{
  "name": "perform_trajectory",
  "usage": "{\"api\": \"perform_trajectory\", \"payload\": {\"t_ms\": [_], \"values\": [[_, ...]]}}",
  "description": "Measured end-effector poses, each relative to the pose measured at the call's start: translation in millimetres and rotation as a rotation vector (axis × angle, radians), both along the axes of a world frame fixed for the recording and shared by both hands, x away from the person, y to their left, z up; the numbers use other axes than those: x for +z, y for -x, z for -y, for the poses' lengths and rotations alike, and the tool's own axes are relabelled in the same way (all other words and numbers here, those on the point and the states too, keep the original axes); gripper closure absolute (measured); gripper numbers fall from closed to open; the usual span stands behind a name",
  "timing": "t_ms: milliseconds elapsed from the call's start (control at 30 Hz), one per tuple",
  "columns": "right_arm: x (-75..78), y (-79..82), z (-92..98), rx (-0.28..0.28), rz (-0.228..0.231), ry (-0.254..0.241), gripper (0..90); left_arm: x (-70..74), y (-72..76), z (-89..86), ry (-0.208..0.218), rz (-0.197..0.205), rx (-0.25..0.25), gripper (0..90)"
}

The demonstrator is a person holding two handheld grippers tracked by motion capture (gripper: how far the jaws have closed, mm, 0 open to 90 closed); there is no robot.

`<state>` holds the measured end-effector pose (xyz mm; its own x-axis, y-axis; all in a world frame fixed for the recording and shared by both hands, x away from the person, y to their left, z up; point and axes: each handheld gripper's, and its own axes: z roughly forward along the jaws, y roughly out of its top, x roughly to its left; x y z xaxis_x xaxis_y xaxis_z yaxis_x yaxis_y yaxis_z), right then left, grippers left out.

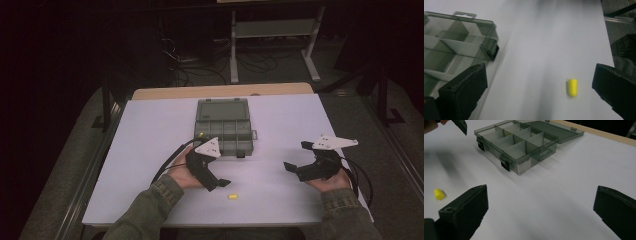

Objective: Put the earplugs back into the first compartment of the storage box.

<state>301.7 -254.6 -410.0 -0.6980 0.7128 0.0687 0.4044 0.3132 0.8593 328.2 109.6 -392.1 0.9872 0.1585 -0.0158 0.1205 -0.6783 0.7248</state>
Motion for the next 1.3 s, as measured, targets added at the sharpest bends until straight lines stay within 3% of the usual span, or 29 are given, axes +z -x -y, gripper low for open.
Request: {"api": "perform_trajectory", "payload": {"t_ms": [567, 667, 833, 1067, 1100, 1200, 1233, 1300], "values": [[-1.3, -0.9, -2.0, 0.01, -0.013, 0.007, 0.0, -21.8, 21.3, 32.3, -0.104, -0.037, -0.12, 3.6], [-1.7, -1.2, -2.0, 0.011, -0.016, 0.007, 0.0, -26.6, 25.2, 36.0, -0.139, -0.036, -0.172, 16.2], [-1.7, -1.4, -1.5, 0.007, -0.014, 0.006, 0.0, -28.6, 27.2, 37.3, -0.156, -0.05, -0.209, 30.0], [-1.7, -1.4, -1.5, 0.004, -0.012, 0.009, 0.0, -32.7, 29.4, 38.9, -0.197, -0.039, -0.235, 52.1], [-1.7, -1.4, -1.5, 0.004, -0.012, 0.009, 0.0, -33.1, 30.0, 39.3, -0.201, -0.037, -0.237, 52.1], [-1.8, -1.7, -0.9, 0.0, -0.01, 0.008, 0.0, -33.7, 32.4, 41.2, -0.235, -0.006, -0.244, 67.5], [-1.8, -1.7, -0.9, 0.0, -0.01, 0.008, 0.0, -34.0, 33.2, 41.6, -0.241, -0.005, -0.248, 67.5], [-1.7, -1.6, -1.1, 0.0, -0.009, 0.007, 0.0, -34.6, 34.4, 43.0, -0.255, -0.006, -0.258, 75.9]]}}
